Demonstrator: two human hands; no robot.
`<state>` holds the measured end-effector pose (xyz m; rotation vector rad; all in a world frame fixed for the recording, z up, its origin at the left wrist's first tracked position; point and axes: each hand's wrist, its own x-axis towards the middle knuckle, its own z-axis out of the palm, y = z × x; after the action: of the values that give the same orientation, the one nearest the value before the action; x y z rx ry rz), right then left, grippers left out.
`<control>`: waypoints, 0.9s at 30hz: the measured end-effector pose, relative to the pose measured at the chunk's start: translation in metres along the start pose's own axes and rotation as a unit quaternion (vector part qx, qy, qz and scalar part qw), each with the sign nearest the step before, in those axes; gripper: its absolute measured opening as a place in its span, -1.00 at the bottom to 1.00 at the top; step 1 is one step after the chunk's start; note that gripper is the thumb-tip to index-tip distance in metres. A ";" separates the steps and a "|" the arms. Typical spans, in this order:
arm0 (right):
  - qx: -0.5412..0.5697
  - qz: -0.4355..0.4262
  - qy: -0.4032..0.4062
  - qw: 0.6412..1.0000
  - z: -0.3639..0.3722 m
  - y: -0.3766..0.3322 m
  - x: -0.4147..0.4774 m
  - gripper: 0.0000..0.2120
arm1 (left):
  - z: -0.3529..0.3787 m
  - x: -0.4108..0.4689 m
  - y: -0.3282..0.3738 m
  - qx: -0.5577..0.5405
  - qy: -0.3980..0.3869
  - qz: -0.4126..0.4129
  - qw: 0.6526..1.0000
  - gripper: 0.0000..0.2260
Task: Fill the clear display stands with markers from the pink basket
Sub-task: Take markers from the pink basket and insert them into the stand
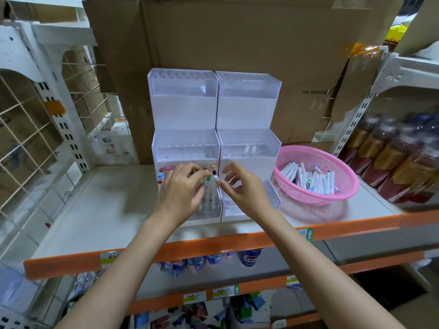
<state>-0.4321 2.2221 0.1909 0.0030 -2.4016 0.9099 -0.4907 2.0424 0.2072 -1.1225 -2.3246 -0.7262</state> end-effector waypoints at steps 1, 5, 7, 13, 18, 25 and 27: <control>-0.008 -0.001 0.008 1.000 -0.006 0.002 -0.002 -0.74 | 0.002 0.004 0.004 -0.006 0.001 0.008 1.000 -0.74; -0.046 0.006 0.028 0.999 -0.035 0.018 -0.010 -0.74 | 0.013 0.027 0.030 -0.038 -0.007 0.047 0.998 -0.76; -0.074 0.011 0.049 0.996 -0.052 0.031 -0.015 -0.74 | 0.025 0.038 0.047 -0.060 -0.013 0.071 0.996 -0.74; -0.134 0.091 0.084 0.983 -0.113 0.082 -0.026 -0.63 | 0.078 0.067 0.099 -0.113 -0.108 0.131 0.979 -0.74; -0.213 0.170 0.036 0.961 -0.154 0.132 -0.030 -0.80 | 0.125 0.096 0.131 -0.126 -0.170 0.128 0.969 -0.66; -0.202 0.227 -0.120 0.945 -0.180 0.177 -0.007 -0.79 | 0.176 0.137 0.144 -0.113 -0.213 0.091 0.966 -0.79; -0.198 0.225 -0.149 0.943 -0.180 0.186 0.004 -0.80 | 0.186 0.146 0.144 -0.093 -0.245 0.064 0.963 -0.75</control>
<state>-0.3801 2.4755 0.1895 -0.6239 -2.8960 0.6263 -0.4884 2.3191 0.1916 -1.6813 -2.5836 -0.6876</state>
